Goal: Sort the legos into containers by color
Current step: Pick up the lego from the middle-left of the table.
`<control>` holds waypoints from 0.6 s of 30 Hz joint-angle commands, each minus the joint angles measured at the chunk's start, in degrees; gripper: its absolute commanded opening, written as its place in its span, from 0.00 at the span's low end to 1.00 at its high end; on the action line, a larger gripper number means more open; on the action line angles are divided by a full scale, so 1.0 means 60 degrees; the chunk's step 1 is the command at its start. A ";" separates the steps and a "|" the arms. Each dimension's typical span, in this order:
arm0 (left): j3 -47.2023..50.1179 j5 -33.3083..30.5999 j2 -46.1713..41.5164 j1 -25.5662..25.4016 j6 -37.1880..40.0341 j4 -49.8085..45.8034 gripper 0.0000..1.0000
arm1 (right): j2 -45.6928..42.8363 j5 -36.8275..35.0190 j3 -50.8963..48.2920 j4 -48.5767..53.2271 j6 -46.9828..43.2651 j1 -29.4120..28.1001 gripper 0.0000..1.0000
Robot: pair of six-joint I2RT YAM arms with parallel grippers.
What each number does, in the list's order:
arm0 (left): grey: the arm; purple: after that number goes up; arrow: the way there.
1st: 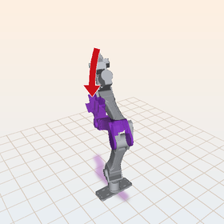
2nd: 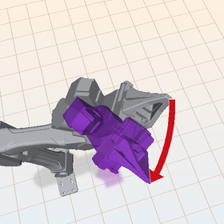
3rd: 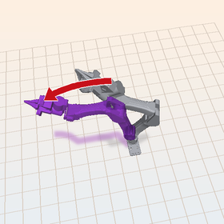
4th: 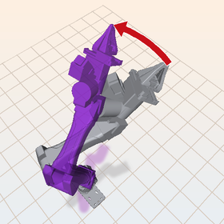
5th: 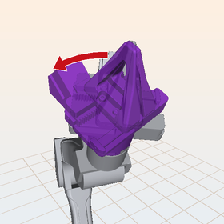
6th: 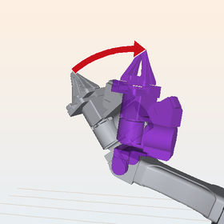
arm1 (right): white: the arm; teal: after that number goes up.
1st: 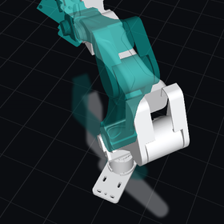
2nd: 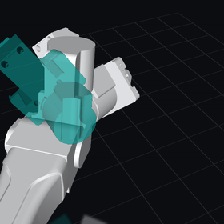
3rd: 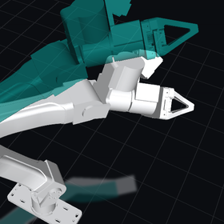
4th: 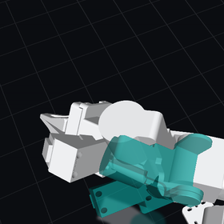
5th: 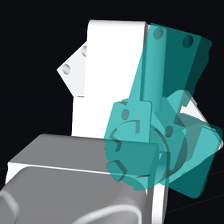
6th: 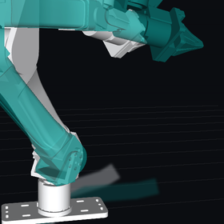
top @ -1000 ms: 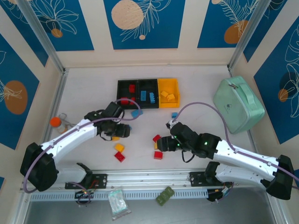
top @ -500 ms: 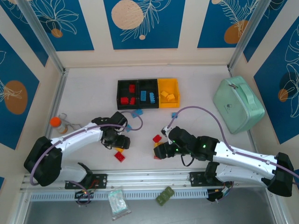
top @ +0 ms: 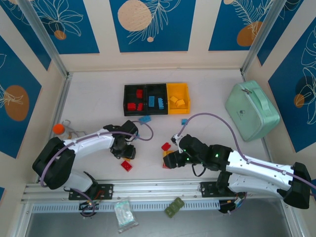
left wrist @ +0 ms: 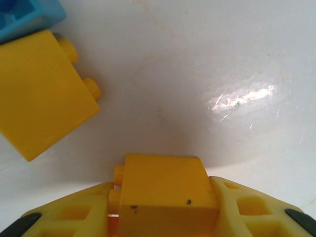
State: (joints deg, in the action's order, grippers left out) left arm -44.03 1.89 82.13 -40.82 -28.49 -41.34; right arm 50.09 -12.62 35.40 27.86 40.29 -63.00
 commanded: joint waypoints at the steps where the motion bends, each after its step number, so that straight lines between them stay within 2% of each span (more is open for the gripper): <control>1: -0.0388 -0.0261 -0.0020 -0.0098 0.0048 -0.0078 0.37 | -0.0287 -0.0110 -0.0166 0.0039 0.0109 -0.0011 0.69; 9: -0.1914 0.0067 0.0289 -0.0111 -0.0023 -0.0043 0.34 | -0.1179 -0.0675 -0.0271 0.0669 0.0664 0.0481 0.68; 18: -0.4235 0.0707 0.1765 -0.0191 -0.0214 0.0451 0.35 | -0.2175 -0.0624 -0.0231 0.1556 0.1005 0.2415 0.68</control>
State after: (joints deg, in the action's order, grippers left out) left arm -65.47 3.77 90.24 -41.04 -28.88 -39.57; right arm 38.37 -16.29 34.35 34.20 45.08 -50.85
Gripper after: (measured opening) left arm 0.414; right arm 0.682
